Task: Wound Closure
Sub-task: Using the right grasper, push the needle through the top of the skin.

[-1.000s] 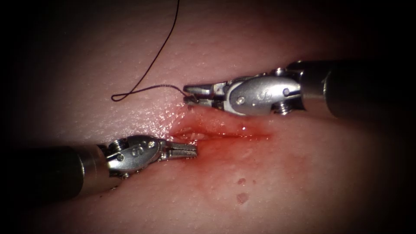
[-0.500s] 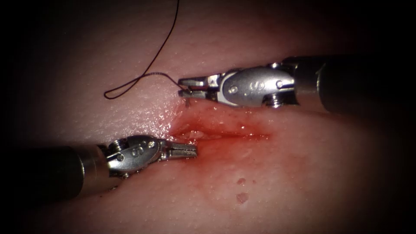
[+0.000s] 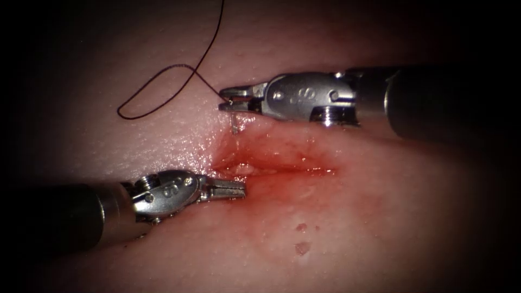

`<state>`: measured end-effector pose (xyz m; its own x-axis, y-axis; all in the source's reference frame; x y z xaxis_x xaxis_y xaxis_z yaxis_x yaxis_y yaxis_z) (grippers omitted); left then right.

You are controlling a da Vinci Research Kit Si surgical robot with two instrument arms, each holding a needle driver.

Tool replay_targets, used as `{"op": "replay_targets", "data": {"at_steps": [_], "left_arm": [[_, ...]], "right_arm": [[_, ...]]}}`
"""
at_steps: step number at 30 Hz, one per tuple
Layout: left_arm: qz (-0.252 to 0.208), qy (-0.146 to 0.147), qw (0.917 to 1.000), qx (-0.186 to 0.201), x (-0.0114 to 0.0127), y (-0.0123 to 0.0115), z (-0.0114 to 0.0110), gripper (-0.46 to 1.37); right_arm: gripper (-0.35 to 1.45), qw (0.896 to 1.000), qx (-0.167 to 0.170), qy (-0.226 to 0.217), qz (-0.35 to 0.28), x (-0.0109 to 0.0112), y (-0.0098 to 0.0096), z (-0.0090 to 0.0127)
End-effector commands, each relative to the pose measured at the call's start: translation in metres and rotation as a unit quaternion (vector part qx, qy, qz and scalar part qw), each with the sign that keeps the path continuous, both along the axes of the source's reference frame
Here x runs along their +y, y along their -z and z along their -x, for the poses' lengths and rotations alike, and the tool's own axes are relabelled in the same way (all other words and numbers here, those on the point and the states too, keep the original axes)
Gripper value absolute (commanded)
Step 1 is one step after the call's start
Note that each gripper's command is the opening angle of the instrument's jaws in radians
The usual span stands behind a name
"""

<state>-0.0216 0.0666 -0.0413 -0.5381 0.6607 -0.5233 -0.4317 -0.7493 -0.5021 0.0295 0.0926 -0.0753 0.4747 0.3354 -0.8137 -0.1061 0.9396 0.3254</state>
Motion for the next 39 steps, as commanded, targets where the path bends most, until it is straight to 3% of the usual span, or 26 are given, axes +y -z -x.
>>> {"op": "replay_targets", "data": {"at_steps": [1,4,9,12,16,22,32,38,39], "left_arm": [[-0.002,-0.002,1.0,-0.002,0.0,0.0001,-0.0001,-0.35],[0.0,-0.001,1.0,-0.001,0.0,0.0001,-0.0002,-0.35],[0.006,0.004,1.0,0.004,-0.0001,0.0001,-0.0007,-0.35],[0.009,0.009,0.9999,0.01,-0.0003,-0.0001,-0.0012,-0.35],[0.01,0.01,0.9998,0.016,-0.0005,-0.0004,-0.0017,-0.35],[0.011,0.013,0.9996,0.024,-0.0008,-0.0005,-0.0026,-0.35],[0.012,0.015,0.9994,0.028,-0.0007,-0.0006,-0.0029,-0.35],[0.013,0.016,0.9994,0.029,-0.0007,-0.0007,-0.0029,-0.35],[0.013,0.016,0.9994,0.029,-0.0007,-0.0007,-0.003,-0.35]], "right_arm": [[-0.35,1.0,0.004,0.001,-0.019,-0.0002,-0.0001,-0.0002],[-0.35,0.998,-0.011,0.007,-0.064,-0.0004,-0.0003,-0.0003],[-0.35,0.991,-0.008,0.0,-0.13,-0.0005,-0.0008,-0.0002],[-0.35,0.983,0.005,-0.006,-0.182,-0.0006,-0.0013,0.0],[-0.35,0.974,-0.004,-0.002,-0.227,-0.0011,-0.002,0.0001],[-0.35,0.95,-0.014,0.017,-0.31,-0.0029,-0.0038,0.0002],[-0.35,0.921,-0.009,0.04,-0.387,-0.0051,-0.0043,0.0008],[-0.35,0.914,-0.016,0.046,-0.403,-0.0057,-0.0039,0.001],[-0.35,0.907,-0.016,0.047,-0.417,-0.006,-0.0039,0.0011]]}}
